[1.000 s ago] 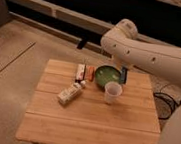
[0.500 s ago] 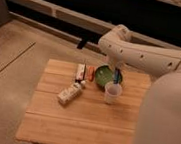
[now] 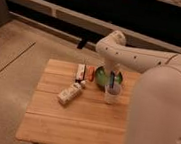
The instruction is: Place the white sponge in the ceramic cup
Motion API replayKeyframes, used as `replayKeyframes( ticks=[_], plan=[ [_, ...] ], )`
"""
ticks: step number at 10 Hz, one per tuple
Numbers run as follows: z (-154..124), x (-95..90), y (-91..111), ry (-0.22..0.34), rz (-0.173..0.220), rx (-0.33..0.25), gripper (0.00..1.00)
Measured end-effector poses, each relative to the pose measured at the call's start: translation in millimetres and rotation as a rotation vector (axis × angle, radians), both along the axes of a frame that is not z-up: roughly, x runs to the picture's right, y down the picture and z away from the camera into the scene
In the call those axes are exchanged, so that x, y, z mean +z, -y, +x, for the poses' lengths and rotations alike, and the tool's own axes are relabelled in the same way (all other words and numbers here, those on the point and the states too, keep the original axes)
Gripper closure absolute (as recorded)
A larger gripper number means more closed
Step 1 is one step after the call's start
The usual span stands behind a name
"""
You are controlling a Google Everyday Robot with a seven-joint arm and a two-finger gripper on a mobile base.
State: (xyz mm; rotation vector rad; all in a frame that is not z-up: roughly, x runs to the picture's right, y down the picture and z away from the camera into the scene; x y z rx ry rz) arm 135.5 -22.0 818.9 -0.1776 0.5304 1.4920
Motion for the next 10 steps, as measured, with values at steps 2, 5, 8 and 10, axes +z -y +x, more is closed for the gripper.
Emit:
replayKeyframes(
  ticks=[2,5,8,10],
  plan=[
    [3.5,0.4,-8.0,-0.008,-0.023,-0.01,0.97],
    [5.0,-5.5,-16.6,-0.015,-0.049,-0.015,0.69],
    [4.1,-8.7,-22.0,-0.008,-0.069,-0.019,0.55],
    [4.1,-8.8,-22.0,-0.008,-0.069,-0.019,0.55]
  ],
)
